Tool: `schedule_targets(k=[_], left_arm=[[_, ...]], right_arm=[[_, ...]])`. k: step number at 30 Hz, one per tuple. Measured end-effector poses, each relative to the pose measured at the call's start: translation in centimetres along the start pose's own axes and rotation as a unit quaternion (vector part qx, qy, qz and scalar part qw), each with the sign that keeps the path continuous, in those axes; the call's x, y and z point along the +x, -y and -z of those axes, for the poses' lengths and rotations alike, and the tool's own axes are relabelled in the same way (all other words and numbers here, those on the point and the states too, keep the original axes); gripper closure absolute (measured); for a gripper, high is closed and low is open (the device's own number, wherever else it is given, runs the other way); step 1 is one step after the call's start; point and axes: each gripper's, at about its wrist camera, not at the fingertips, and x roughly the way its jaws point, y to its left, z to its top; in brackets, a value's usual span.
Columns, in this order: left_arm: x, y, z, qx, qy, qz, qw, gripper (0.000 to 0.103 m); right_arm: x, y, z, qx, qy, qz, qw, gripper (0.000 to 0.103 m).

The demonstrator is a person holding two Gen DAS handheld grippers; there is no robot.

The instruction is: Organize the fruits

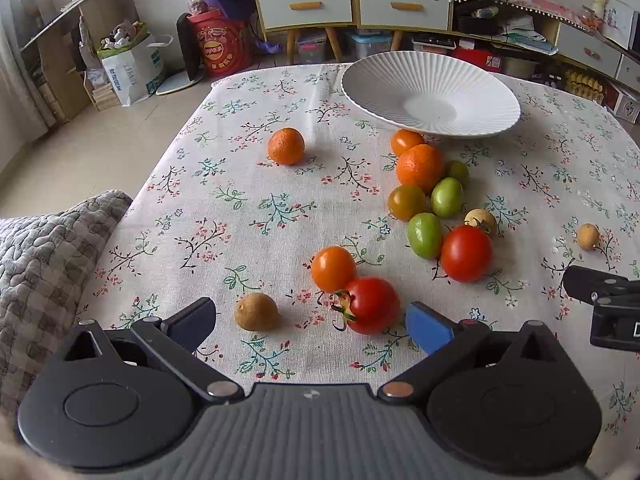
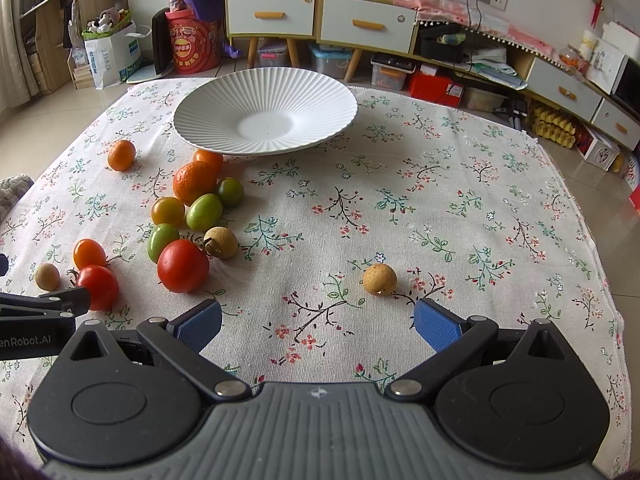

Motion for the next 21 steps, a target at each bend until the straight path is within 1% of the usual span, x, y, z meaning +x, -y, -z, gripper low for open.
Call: schedule_targets(k=[7,11,15,17,21], left_arm=[[-0.1,-0.2,0.1,0.007,0.005,-0.004,1.0,0.004],[-0.2,-0.5,0.4,0.013,0.007,-0.003,0.9999,0.004],[-0.3,-1.3,0.7,0.011,0.01,0.011,0.9998,0.004],[-0.1,-1.8,0.9,0.008,0.004,0.018,0.9998,0.004],[0.3,-3.2,1.1,-0.016,-0.007,0.056,0.9983,0.004]], right_arm=[[0.1,-0.4,0.0,-0.002,0.0,-0.002,1.0,0.001],[0.1,-0.6,0.1,-0.006,0.003,-0.016,1.0,0.001],[0.2,-0.6,0.4,-0.019,0.016,-0.04,0.999,0.001],[0.2,-0.8,0.6,-0.026,0.026,-0.052,0.998,0.001],[0.4,-1.3,1.0,-0.039,0.039,-0.072,0.996,0.001]])
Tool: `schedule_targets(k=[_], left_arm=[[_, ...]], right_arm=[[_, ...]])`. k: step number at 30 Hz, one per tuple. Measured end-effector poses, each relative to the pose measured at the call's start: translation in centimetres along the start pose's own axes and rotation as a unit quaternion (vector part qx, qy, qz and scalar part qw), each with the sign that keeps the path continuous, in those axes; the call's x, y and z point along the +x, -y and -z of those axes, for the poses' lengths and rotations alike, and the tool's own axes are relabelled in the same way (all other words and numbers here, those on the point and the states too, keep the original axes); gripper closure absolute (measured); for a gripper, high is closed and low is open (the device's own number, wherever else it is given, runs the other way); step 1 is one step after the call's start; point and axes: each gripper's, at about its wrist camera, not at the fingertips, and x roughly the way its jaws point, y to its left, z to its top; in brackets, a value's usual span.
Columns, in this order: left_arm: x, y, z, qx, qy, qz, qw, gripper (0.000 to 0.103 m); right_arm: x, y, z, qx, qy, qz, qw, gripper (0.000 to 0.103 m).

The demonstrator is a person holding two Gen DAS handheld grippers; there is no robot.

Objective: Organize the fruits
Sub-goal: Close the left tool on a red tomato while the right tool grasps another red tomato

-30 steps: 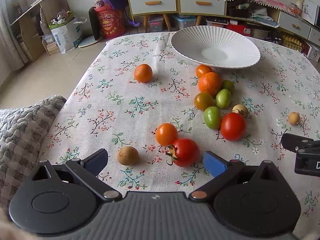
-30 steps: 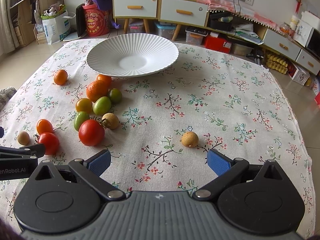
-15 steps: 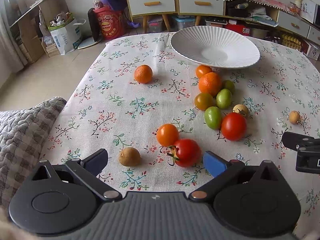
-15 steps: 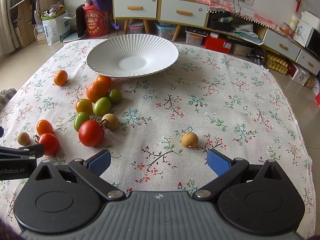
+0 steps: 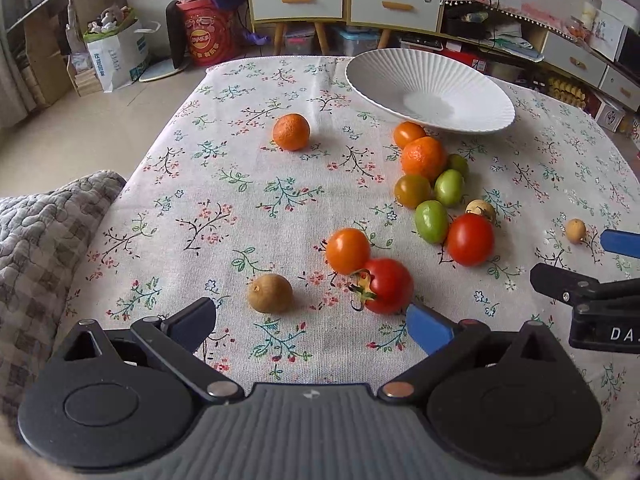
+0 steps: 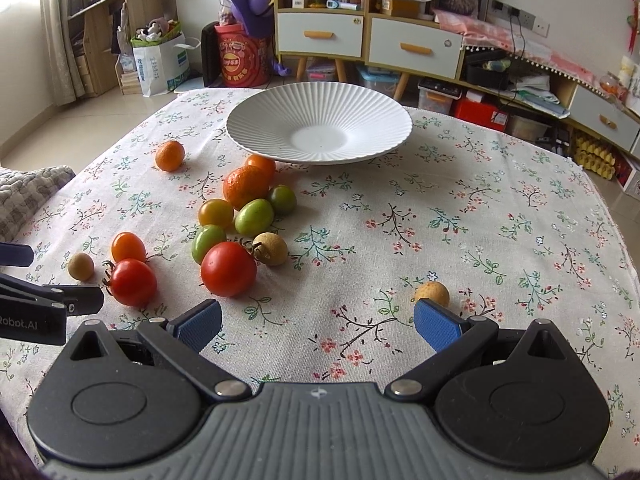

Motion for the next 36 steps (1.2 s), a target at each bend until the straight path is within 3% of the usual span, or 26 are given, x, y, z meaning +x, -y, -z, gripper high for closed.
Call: schedule_targets(k=[7,10,13,15,21,32,36], left_arm=[[-0.1,0.0,0.1,0.008,0.02,0.024,0.9995,0.005],[0.4,-0.3,0.1,-0.011,0.018,0.05,0.9985,0.005],[1.0,-0.9,0.1,-0.038,0.008,0.08,0.996,0.013],[1.4,-1.1,0.2,-0.051,0.006,0.098,0.9938,0.021],[1.8,-0.7,0.4,-0.06,0.01,0.136,0.9889,0.032],[3.0,-0.1,0.5,-0.055,0.005,0.132,0.9897,0.056],[3.1,0.3,0.5,-0.045,0.014,0.122,0.9914,0.06]], right_arm=[[1.6,0.1,0.2,0.037,-0.02,-0.07,0.997,0.001],[1.9,0.1,0.3,0.041,-0.02,-0.085,0.995,0.001],[1.9,-0.1,0.3,0.036,-0.016,-0.094,0.995,0.003],[2.0,-0.3,0.4,0.035,-0.013,-0.101,0.994,0.007],[2.7,0.2,0.6,0.061,-0.002,-0.131,0.99,0.023],[3.2,0.4,0.4,0.079,0.016,-0.162,0.983,0.042],[3.5,0.4,0.3,0.083,0.018,-0.166,0.982,0.046]])
